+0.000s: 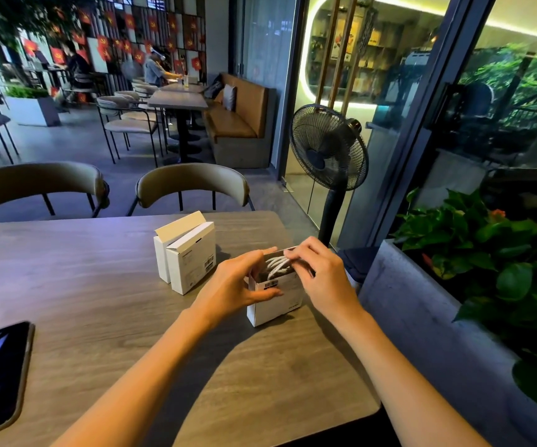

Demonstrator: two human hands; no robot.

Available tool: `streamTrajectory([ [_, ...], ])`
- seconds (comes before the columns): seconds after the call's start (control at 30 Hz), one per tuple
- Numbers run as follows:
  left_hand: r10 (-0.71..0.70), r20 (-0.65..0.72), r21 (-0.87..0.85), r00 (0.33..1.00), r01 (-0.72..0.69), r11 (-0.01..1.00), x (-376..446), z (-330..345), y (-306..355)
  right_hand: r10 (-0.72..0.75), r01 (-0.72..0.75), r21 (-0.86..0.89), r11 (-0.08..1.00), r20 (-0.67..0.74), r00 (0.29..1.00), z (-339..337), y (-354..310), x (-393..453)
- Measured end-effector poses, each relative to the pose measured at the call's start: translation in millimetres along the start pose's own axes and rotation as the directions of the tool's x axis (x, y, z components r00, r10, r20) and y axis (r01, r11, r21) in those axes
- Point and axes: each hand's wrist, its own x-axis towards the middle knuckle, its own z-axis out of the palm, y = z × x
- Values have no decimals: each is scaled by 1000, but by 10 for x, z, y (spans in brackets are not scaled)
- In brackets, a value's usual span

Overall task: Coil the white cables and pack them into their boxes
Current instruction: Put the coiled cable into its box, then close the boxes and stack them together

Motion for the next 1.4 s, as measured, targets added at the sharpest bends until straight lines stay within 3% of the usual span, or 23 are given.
streamTrajectory([
  [0.23, -4, -30, -6, 1000, 4, 1000, -6, 42, 1, -17, 57, -155, 986, 252, 968, -46, -28, 64],
  [0.4, -139, -12, -77, 990, 137, 988, -95, 96, -17, 200, -128, -248, 960, 290, 936, -166, -88, -6],
  [0.53, -119, -80, -26, 990, 117, 993, -170, 166, -44, 183, -40, -360, 932, 373, 909, -111, -150, -91],
  [0.63, -61, -112, 43, 992, 66, 997, -223, 178, -106, 144, -58, -277, 959, 301, 943, -8, -102, -174],
  [0.73, -55, -98, 43, 994, 60, 997, -242, 161, -167, 154, -149, -90, 985, 53, 987, 60, -46, -259],
  [0.8, -90, -102, 19, 991, 92, 996, -233, 122, -149, 234, -233, 18, 972, -99, 967, 66, -9, -283],
  [0.9, -124, -108, 24, 986, 127, 992, -252, 106, -116, 354, -342, 157, 927, -61, 933, 67, 41, -269],
  [1.07, -268, -177, -88, 947, 256, 963, -267, 172, -68, 313, -310, 113, 944, -1, 950, 166, 93, -284],
  [1.2, -308, -192, -179, 932, 275, 945, -247, 155, -21, 308, -304, 102, 947, -17, 951, 218, 91, -288],
  [1.4, -336, -183, -197, 924, 301, 933, -258, 144, -6, 422, -396, 261, 880, -47, 905, 175, 38, -270],
])
